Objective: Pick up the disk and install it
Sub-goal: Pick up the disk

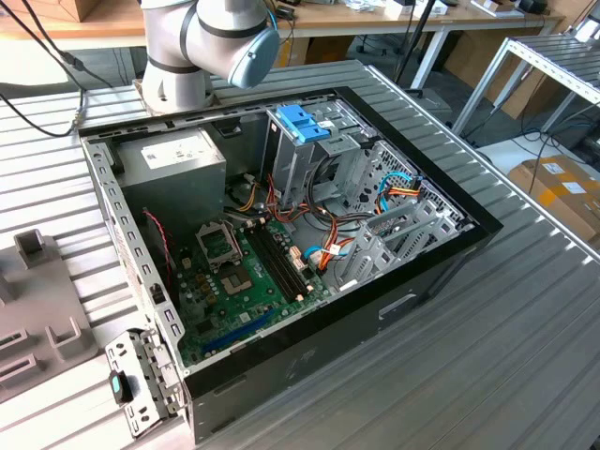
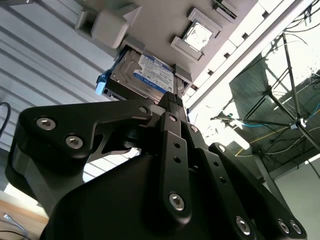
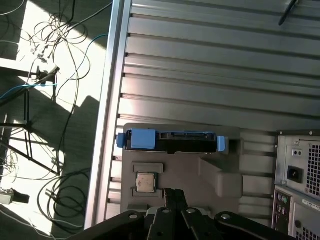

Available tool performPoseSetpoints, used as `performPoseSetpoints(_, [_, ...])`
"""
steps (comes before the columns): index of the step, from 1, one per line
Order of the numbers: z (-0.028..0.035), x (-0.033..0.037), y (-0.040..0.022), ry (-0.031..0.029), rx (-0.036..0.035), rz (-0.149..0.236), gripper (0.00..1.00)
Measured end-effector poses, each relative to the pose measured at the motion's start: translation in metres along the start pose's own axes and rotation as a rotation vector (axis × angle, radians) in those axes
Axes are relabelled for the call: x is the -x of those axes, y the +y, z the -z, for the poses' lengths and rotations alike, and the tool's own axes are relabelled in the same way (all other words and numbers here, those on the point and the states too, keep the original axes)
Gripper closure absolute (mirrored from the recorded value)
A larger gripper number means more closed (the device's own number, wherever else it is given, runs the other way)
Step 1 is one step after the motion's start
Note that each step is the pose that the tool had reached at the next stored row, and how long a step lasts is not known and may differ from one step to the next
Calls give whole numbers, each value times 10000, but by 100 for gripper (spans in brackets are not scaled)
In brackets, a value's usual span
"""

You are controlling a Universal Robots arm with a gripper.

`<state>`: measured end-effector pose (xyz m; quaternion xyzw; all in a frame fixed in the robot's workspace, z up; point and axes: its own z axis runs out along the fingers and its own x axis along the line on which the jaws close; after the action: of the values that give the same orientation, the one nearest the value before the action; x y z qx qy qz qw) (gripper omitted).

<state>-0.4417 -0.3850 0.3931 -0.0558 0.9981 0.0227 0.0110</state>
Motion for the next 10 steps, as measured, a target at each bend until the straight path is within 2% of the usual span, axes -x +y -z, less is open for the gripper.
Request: performPoseSetpoints(10, [0,0,0,9,6,234,89])
